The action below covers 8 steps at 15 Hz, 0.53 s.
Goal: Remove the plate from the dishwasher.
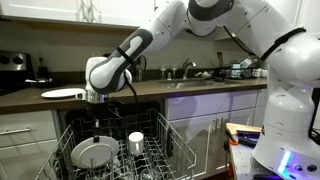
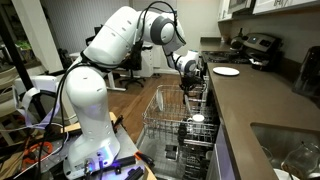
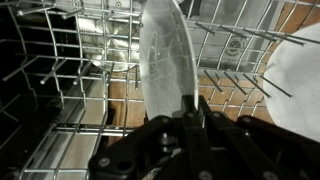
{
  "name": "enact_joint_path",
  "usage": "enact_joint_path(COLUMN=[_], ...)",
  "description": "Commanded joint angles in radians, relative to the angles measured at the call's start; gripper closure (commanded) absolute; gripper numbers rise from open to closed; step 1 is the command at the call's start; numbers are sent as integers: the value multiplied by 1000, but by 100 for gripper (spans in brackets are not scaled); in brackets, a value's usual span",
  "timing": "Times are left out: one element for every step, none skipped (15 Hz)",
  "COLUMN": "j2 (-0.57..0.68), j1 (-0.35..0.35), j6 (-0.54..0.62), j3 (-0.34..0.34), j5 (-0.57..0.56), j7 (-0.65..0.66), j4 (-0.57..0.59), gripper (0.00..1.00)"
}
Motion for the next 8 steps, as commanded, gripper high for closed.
enact_joint_path(j2=[-51,-61,-72,-85,-100,-115,-134,-151], j1=[-18,-11,-4,-1,3,8,6,6], j6=[-16,-26,-37,-47,-61,-78,-97,-117], j3=[13,5,-2,-4,-8,-12,-8,-9], j5=[27,20,14,11,9,8,16,19], j7=[-52,-44,-35,-32,-25,-18,-19,-18], j4=[-32,-36,-39,-44,-50,-53,-61,-66], gripper=[99,99,99,99,99,99,99,99])
